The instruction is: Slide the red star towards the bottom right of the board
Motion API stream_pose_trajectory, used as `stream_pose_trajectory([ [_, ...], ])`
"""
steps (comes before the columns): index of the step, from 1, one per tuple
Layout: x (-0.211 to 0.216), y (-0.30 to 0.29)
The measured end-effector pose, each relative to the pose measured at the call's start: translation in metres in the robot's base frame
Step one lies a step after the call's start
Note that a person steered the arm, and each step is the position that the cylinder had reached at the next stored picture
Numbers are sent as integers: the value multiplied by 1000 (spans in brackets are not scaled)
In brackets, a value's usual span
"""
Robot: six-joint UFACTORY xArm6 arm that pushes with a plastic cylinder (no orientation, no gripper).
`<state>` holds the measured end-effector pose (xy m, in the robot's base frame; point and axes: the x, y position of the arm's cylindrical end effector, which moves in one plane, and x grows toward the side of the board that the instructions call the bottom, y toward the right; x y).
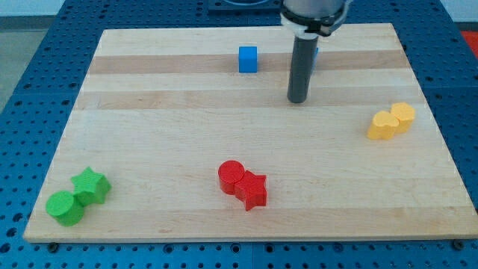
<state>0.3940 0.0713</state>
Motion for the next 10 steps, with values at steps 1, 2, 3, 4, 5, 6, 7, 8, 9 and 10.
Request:
stream_pose_trajectory([
  [1, 18, -27],
  [2, 45, -56],
  [3, 74, -84],
  [4, 98, -109],
  [5, 122, -138],
  [6, 146, -157],
  [7, 176, -157],
  [8, 177, -141],
  [9, 176, -114],
  [10, 174, -108],
])
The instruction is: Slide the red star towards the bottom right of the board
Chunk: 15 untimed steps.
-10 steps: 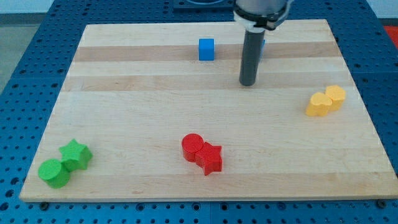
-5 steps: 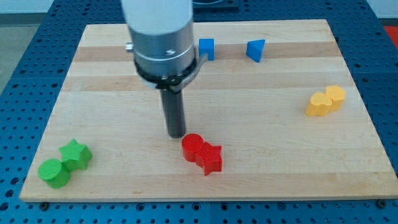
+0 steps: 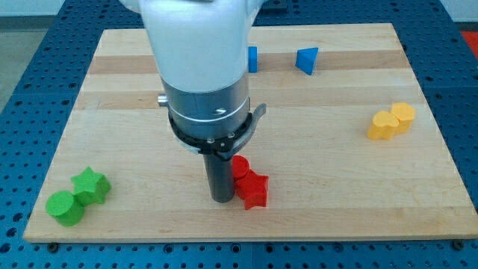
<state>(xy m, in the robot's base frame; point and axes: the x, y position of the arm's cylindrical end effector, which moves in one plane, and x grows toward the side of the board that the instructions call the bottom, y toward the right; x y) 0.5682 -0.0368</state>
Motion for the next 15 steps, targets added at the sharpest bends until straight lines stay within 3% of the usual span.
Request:
stream_pose_trajectory([
  [1, 0, 10],
  [7, 0, 221],
  [9, 0, 215],
  [11, -17, 155],
  [13, -82, 193],
  [15, -78, 210],
])
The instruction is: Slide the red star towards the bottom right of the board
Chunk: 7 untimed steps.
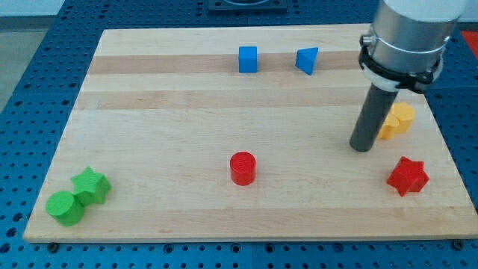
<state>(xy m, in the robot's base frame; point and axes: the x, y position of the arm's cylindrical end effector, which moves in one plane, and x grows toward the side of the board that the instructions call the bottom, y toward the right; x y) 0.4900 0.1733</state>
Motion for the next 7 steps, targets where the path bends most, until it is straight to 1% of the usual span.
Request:
stream_pose_trajectory([
  [1, 7, 38],
  [2, 9, 44],
  [3, 26, 44],
  [4, 63, 44],
  [5, 63, 44],
  [6, 63, -4],
  [7, 63, -66],
])
